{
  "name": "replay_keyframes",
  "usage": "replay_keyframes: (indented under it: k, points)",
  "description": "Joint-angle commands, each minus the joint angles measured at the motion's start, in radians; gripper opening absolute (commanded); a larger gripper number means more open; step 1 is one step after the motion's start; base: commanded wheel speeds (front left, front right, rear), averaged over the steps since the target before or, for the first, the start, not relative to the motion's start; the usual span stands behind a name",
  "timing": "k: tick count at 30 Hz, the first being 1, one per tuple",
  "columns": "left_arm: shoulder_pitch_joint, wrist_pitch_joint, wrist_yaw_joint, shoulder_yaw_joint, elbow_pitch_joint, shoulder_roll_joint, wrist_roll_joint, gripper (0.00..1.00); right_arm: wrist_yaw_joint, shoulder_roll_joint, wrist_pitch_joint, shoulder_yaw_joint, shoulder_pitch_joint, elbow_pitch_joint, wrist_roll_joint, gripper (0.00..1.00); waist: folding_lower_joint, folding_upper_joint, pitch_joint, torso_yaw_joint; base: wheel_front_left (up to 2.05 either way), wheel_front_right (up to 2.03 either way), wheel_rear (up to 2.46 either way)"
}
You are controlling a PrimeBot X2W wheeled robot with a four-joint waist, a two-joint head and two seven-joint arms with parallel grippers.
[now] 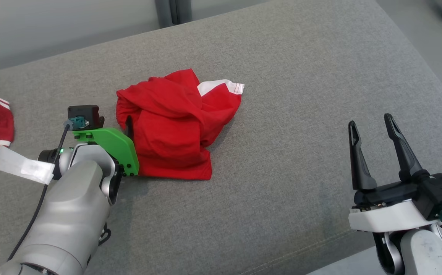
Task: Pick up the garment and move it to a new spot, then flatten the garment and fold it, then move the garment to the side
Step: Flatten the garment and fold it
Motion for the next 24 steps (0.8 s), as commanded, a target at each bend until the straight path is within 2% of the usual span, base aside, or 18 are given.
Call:
replay_keyframes:
  k: [1,11,14,20,24]
  points:
    - [-0.017,0.016,-0.018,0.008,0.011,0.006,-0.02,1.0,0.0,-0.003,-0.004,0.006,-0.011,-0.004,-0.002,1.0,0.0,0.0,0.028,-0.029,0.0,0.0,0.0]
    - [-0.022,0.081,-0.065,0.018,0.035,0.007,-0.048,1.0,0.0,-0.004,-0.004,0.023,-0.02,0.0,-0.002,1.0,0.0,0.0,0.046,-0.054,0.0,0.0,0.0]
    - [-0.027,0.074,-0.071,0.019,0.039,0.006,-0.052,0.0,0.0,-0.004,-0.004,0.02,-0.02,-0.001,-0.002,1.0,0.0,0.0,0.049,-0.055,0.0,0.0,0.0]
    - [-0.047,-0.008,-0.068,0.024,0.037,-0.008,-0.047,0.0,0.0,-0.003,-0.004,0.005,-0.015,0.002,0.001,1.0,0.0,0.0,0.039,-0.035,0.0,0.0,0.0]
    - [-0.061,-0.048,-0.046,0.022,0.025,-0.021,-0.033,0.0,0.0,-0.004,-0.004,0.005,-0.012,0.002,0.004,1.0,0.0,0.0,0.023,-0.012,0.0,0.0,0.0]
